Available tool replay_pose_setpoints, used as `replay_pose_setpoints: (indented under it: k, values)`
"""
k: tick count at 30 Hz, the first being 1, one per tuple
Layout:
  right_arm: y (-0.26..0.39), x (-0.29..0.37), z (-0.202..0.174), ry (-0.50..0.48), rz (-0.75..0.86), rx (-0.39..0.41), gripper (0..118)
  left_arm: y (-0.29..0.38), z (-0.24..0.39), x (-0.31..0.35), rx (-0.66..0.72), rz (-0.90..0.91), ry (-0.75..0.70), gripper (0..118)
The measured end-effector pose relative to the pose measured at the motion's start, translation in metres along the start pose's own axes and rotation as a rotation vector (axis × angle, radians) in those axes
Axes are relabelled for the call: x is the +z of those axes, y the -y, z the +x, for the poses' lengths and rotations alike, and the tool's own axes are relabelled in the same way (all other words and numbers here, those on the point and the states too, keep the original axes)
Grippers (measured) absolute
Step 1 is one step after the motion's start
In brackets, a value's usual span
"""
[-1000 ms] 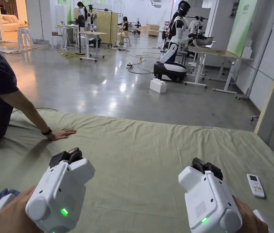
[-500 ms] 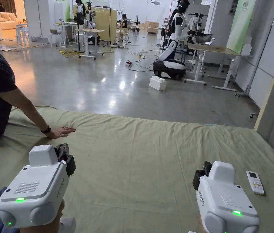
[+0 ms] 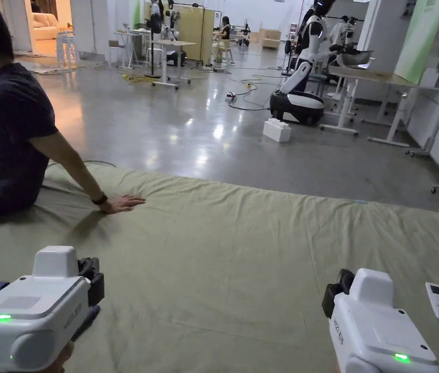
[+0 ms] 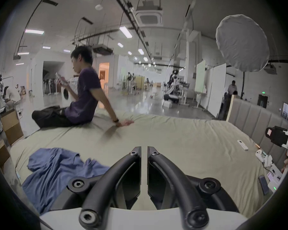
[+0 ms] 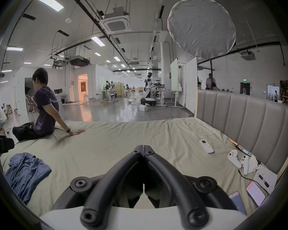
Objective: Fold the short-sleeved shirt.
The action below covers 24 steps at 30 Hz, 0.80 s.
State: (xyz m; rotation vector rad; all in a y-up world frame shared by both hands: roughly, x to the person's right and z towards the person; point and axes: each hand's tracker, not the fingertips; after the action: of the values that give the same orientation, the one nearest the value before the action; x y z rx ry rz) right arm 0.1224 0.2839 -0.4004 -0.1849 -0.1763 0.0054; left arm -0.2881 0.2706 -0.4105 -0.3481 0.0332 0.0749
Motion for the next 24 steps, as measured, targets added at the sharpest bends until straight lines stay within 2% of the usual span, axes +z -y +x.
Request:
replay_pose_setpoints:
  k: [4,9,11,14,16,19,24]
  values:
    - [0.011,-0.005,-0.019,-0.041,-0.025,0.032,0,0.018,-0.061,0.002,0.019,-0.168,-0.048,7]
    - [0.025,-0.015,-0.038,-0.075,-0.069,0.038,0,0.042,-0.136,-0.003,-0.007,-0.268,-0.142,8]
    - [0.029,-0.019,-0.045,-0.085,-0.088,0.047,0,0.054,-0.166,-0.010,-0.005,-0.364,-0.187,25]
    - [0.034,-0.023,-0.054,-0.095,-0.110,0.060,0,0.071,-0.198,-0.021,0.024,-0.439,-0.233,67]
    - [0.037,-0.025,-0.058,-0.102,-0.121,0.069,0,0.080,-0.216,-0.031,0.034,-0.480,-0.256,84]
    - [0.042,-0.027,-0.064,-0.108,-0.137,0.085,0,0.095,-0.230,-0.049,0.088,-0.526,-0.201,88]
    - [0.047,-0.028,-0.068,-0.113,-0.163,0.096,0,0.130,-0.240,-0.077,0.121,-0.620,-0.213,96]
